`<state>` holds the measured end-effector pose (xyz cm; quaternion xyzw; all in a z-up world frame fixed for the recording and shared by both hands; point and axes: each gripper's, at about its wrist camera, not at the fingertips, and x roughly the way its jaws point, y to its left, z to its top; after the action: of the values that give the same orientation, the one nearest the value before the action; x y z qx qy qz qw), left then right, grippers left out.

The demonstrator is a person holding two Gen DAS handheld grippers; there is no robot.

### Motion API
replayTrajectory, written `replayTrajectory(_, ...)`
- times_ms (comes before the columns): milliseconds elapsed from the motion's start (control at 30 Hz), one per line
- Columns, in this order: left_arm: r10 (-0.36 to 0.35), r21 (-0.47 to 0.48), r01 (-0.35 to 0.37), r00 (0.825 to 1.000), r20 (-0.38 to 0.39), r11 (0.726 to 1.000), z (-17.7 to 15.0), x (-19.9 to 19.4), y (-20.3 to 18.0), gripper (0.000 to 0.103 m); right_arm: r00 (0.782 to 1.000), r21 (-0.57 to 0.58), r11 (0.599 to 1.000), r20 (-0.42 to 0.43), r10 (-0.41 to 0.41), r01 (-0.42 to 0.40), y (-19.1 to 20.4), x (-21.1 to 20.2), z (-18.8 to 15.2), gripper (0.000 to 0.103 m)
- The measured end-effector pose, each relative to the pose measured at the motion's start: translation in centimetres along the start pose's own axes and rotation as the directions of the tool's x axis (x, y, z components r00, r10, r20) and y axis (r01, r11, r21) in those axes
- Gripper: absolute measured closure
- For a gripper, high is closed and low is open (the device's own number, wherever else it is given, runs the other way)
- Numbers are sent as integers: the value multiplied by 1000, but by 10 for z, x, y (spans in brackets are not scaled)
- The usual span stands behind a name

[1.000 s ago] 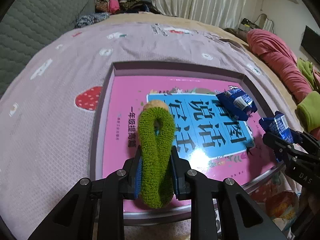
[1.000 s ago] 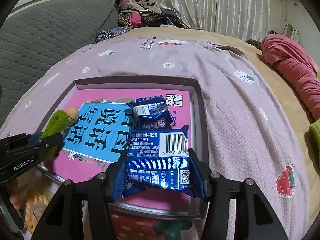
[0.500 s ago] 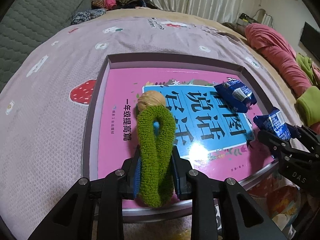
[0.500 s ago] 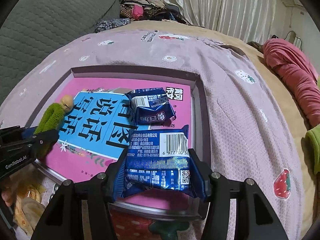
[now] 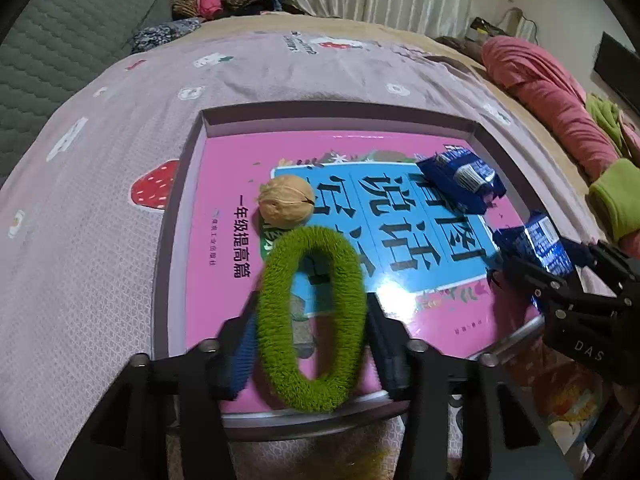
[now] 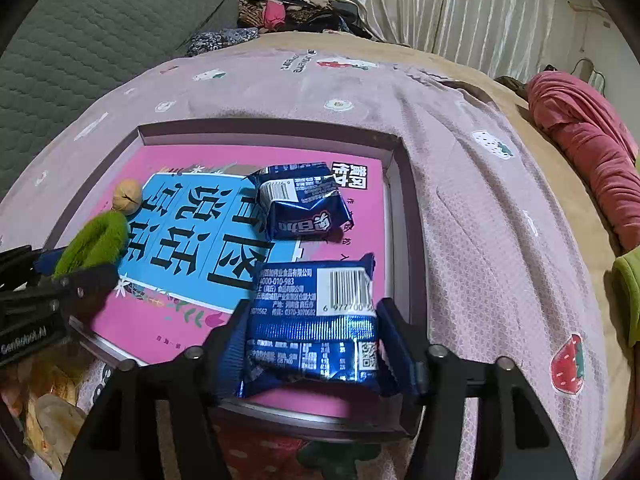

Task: Organize objects
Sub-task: 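Lower the green ring onto the book with the left tool while the right tool releases the blue packet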

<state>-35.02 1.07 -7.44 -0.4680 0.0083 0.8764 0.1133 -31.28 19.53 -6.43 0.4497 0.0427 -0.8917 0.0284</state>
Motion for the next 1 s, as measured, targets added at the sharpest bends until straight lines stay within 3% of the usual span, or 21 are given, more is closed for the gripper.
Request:
replayTrajectory(200, 10, 6, -10, 1000, -9, 1000, -1, 0, -2, 44, 1000, 8, 1000, 4, 5, -5, 0, -2, 0, 32)
replayTrajectory(300, 17, 4, -17, 1000, -20, 1000, -1, 0, -2, 32, 1000, 11, 1000, 15, 11, -12, -1, -5, 1, 31)
replayTrajectory(600, 20, 4, -19, 1000, -24, 1000, -1, -2, -1, 31, 999, 15, 1000, 41, 10, -11, -2, -13, 3, 30)
replayTrajectory(700, 9, -2, -9, 1000, -15, 1000, -1, -6, -1, 23, 999, 15, 1000, 54, 5, -6, -2, -16, 3, 29)
replayTrajectory(1000, -4, -12, 4, 1000, 22, 1000, 2, -22, -1, 23, 996, 27, 1000, 93, 6, -9, -4, -28, 5, 24)
